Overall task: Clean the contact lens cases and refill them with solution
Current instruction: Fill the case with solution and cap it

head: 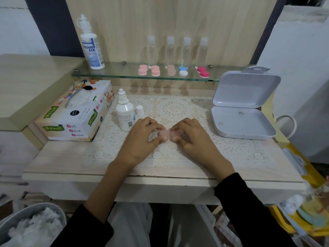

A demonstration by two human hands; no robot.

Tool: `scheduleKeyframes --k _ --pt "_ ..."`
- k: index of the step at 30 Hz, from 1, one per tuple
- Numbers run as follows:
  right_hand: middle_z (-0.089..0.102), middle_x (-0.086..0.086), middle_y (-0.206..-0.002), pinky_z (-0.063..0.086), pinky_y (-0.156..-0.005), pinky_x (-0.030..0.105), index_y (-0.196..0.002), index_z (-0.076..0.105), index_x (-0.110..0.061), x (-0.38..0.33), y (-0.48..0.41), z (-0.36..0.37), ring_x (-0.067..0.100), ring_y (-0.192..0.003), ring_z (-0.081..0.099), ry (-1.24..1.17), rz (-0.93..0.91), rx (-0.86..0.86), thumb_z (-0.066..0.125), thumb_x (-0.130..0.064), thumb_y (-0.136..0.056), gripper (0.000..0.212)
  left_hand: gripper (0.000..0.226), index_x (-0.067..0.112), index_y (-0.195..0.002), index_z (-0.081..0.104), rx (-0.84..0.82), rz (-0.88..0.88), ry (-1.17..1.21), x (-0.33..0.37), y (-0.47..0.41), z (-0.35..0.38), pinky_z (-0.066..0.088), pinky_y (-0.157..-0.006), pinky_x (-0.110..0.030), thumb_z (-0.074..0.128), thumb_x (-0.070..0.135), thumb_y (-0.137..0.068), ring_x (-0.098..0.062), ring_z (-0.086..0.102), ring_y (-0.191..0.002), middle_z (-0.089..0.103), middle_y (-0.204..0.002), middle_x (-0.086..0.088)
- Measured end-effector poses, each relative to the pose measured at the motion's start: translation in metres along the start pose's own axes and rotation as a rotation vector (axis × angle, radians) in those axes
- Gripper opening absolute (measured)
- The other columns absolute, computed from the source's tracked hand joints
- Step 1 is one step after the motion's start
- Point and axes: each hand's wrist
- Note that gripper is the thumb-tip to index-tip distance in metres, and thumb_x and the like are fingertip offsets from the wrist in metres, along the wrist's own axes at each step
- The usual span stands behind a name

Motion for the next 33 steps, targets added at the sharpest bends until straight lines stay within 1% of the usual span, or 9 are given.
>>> scheduleKeyframes --k 3,6,9,13,16,21,26,29,33 --pt "0.054 -0.011 -0.095 0.038 -0.080 0.031 -0.097 0.064 -0.015 -0.0005 -0.0002 -0.0004 0.012 -0.091 0.042 -0.003 0.010 0.007 0.055 -0.049 -0.081 0.038 0.029 0.019 -0.106 0.070 0.001 -0.002 -0.003 0.0005 0.0004 -0.0001 0.034 -0.087 -0.015 0.073 0.030 -0.080 -0.011 0.049 -0.099 0.055 -0.100 0.007" --pt "0.051 -0.013 -0.090 0.036 -0.075 0.027 -0.091 0.059 -0.018 -0.0023 -0.0011 -0.0013 0.011 -0.088 0.041 -0.007 0.039 0.008 0.052 -0.062 -0.074 0.048 0.029 0.018 -0.107 0.070 -0.004 -0.005 -0.007 0.0011 0.0001 -0.0002 0.037 -0.088 -0.020 0.073 0.030 -0.081 -0.012 0.048 -0.100 0.055 -0.101 0.006" --pt "0.051 -0.013 -0.091 0.036 -0.075 0.026 -0.093 0.059 -0.019 -0.0033 -0.0015 -0.0017 0.009 -0.090 0.042 -0.034 0.052 0.016 0.058 -0.060 -0.073 0.046 0.029 0.018 -0.108 0.070 -0.003 -0.007 -0.017 0.0007 -0.0003 -0.0001 0.038 -0.089 -0.023 0.072 0.029 -0.081 -0.012 0.048 -0.101 0.055 -0.101 0.007" --pt "0.053 -0.014 -0.102 0.039 -0.084 0.029 -0.112 0.063 -0.020 -0.0019 0.0000 -0.0008 0.008 -0.097 0.043 0.005 0.009 0.008 0.046 -0.058 -0.078 0.054 0.029 0.019 -0.107 0.070 -0.004 -0.007 -0.008 0.0001 0.0002 0.0003 0.040 -0.090 -0.026 0.072 0.030 -0.081 -0.012 0.049 -0.101 0.054 -0.101 0.008" --pt "0.056 -0.011 -0.102 0.040 -0.084 0.033 -0.105 0.066 -0.020 -0.0004 0.0000 -0.0005 0.009 -0.096 0.043 0.009 0.013 -0.001 0.045 -0.053 -0.079 0.047 0.028 0.020 -0.107 0.070 0.000 -0.009 -0.002 0.0011 -0.0001 0.0005 0.037 -0.089 -0.023 0.073 0.030 -0.081 -0.011 0.049 -0.101 0.055 -0.101 0.008" --pt "0.057 -0.008 -0.101 0.037 -0.081 0.032 -0.101 0.067 -0.017 0.0015 -0.0012 0.0002 0.014 -0.094 0.044 0.011 0.004 0.006 0.058 -0.040 -0.080 0.033 0.029 0.018 -0.107 0.070 0.003 -0.005 -0.012 0.0003 0.0003 0.0007 0.036 -0.088 -0.020 0.073 0.030 -0.080 -0.011 0.049 -0.100 0.055 -0.101 0.008" --pt "0.055 -0.011 -0.099 0.037 -0.080 0.032 -0.100 0.066 -0.016 0.0021 -0.0018 0.0005 0.014 -0.093 0.043 0.005 0.007 0.003 0.060 -0.041 -0.079 0.033 0.029 0.017 -0.108 0.070 0.003 -0.003 -0.010 0.0013 -0.0008 0.0008 0.040 -0.089 -0.024 0.073 0.028 -0.081 -0.013 0.050 -0.100 0.055 -0.101 0.006" --pt "0.053 -0.013 -0.097 0.035 -0.078 0.028 -0.100 0.066 -0.017 0.0027 -0.0016 0.0002 0.012 -0.093 0.043 -0.009 0.003 0.012 0.062 -0.041 -0.080 0.032 0.030 0.018 -0.108 0.070 -0.001 -0.006 -0.014 0.0010 -0.0003 0.0006 0.041 -0.089 -0.026 0.073 0.029 -0.080 -0.013 0.050 -0.100 0.055 -0.100 0.007" --pt "0.057 -0.011 -0.102 0.037 -0.083 0.027 -0.107 0.065 -0.020 0.0028 -0.0014 -0.0002 0.012 -0.097 0.045 0.014 0.003 -0.003 0.054 -0.052 -0.080 0.043 0.030 0.018 -0.108 0.070 -0.006 -0.008 -0.019 0.0006 -0.0002 -0.0003 0.037 -0.088 -0.022 0.072 0.030 -0.081 -0.012 0.049 -0.100 0.055 -0.101 0.008"
Point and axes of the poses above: each hand's wrist, its own y-axis away from the middle knuckle, its own z-axis out of the palm, x = y × z
